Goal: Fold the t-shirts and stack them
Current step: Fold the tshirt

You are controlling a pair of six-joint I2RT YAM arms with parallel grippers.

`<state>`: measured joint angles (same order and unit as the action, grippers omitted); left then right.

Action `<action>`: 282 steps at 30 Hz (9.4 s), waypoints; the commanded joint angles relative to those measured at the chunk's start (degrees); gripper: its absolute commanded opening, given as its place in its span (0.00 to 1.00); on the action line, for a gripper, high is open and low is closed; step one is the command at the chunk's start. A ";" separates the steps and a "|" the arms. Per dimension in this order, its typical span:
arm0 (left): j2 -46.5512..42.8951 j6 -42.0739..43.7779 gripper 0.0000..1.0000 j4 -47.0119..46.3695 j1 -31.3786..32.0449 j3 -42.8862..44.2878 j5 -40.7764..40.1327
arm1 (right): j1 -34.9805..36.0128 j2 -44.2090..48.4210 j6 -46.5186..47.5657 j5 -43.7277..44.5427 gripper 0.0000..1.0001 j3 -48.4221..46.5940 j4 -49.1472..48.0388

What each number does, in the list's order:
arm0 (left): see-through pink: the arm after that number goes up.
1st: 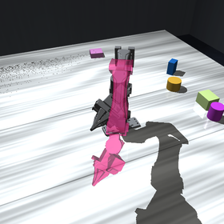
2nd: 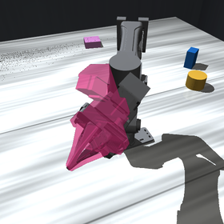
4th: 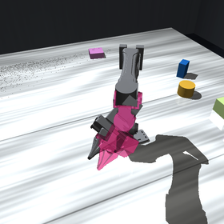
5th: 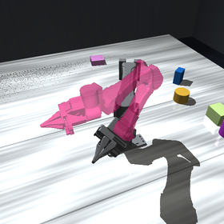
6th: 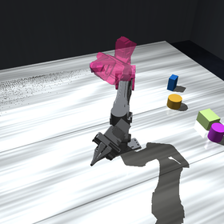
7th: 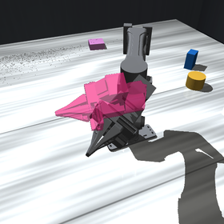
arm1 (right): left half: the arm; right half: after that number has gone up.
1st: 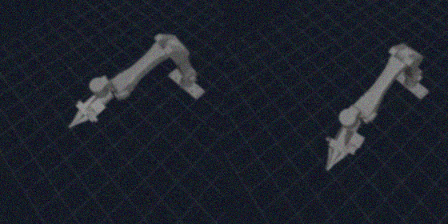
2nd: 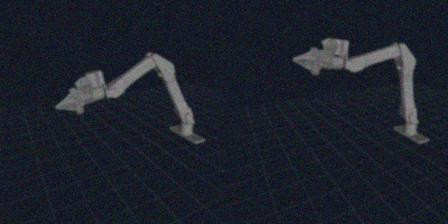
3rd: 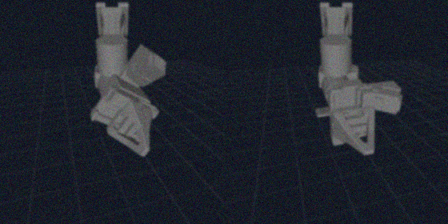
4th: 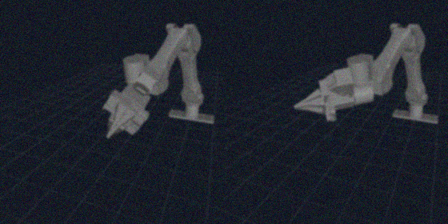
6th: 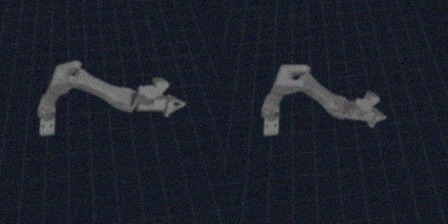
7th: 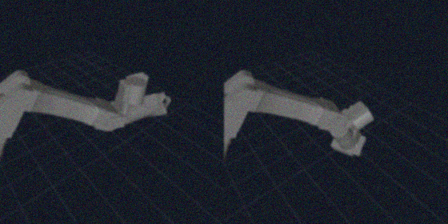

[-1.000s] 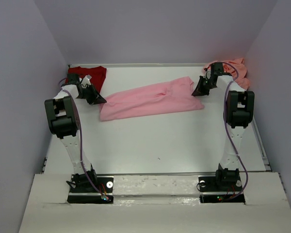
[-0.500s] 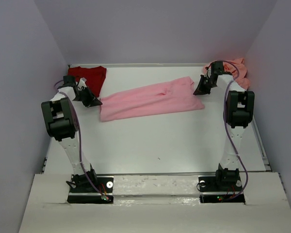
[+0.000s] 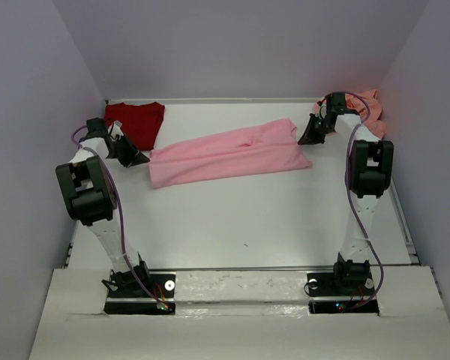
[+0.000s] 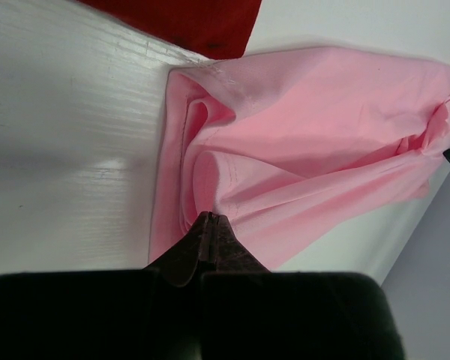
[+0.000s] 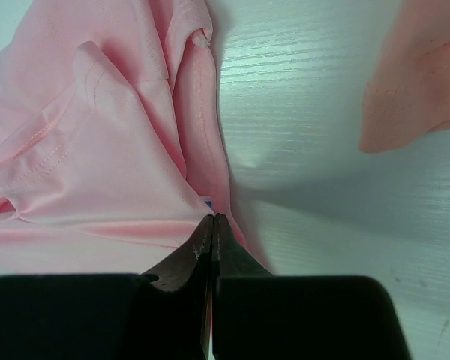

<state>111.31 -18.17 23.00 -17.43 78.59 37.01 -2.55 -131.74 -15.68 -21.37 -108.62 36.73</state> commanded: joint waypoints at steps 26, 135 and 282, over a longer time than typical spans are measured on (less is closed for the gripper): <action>6.64 -0.11 0.00 -4.11 -0.41 7.98 0.25 | -0.44 1.23 0.21 -1.31 0.00 1.74 -2.63; 23.62 9.56 0.21 19.18 16.11 32.52 -7.66 | 2.19 4.66 -9.81 -2.19 0.00 13.72 -6.33; -3.10 -10.47 0.07 27.28 61.47 21.96 -25.76 | 5.37 3.50 -14.29 -27.50 0.44 -18.49 -26.36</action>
<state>118.85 -26.30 51.33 46.30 97.45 13.72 6.52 -137.93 -29.76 -47.92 -130.28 14.17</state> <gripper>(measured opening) 0.064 0.366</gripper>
